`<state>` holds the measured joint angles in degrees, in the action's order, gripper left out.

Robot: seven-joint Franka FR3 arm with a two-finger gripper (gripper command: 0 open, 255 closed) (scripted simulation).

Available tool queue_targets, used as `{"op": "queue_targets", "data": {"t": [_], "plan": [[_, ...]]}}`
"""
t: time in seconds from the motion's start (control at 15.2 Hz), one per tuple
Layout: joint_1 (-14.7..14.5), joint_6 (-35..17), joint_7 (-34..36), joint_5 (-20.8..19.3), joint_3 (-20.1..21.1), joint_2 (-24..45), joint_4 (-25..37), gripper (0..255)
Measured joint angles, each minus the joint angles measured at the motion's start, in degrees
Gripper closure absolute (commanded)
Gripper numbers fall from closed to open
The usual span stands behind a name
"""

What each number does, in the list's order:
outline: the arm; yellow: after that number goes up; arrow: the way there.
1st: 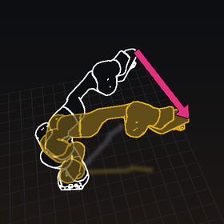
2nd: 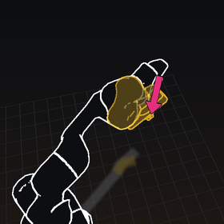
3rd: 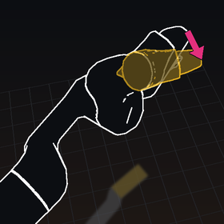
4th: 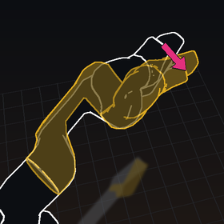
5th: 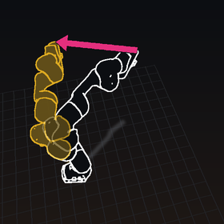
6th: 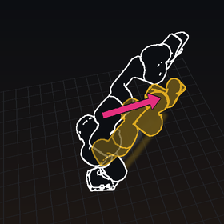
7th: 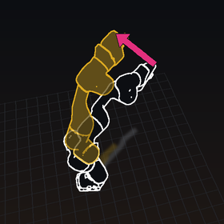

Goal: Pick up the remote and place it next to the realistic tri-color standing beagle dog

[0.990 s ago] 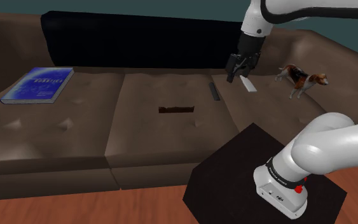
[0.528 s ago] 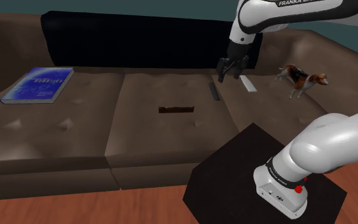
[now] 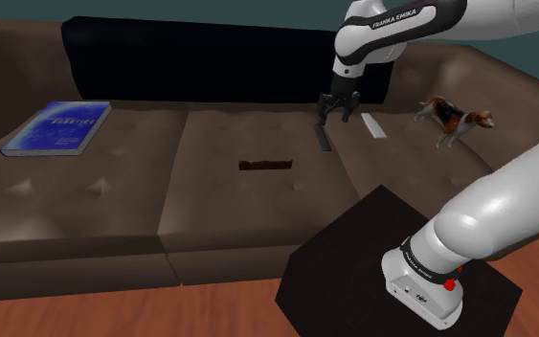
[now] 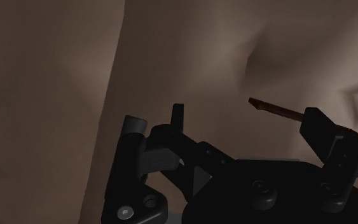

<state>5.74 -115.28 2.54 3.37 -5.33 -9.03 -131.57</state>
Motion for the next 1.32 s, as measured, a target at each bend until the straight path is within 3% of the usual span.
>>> {"op": "queue_targets", "data": {"t": [0.59,1.32], "plan": [[2.9,-5.5,-0.9,2.4,-2.8,19.1,11.6,0],[8.6,-5.9,-1.8,6.4,-4.7,42.0,31.4,0]]}}
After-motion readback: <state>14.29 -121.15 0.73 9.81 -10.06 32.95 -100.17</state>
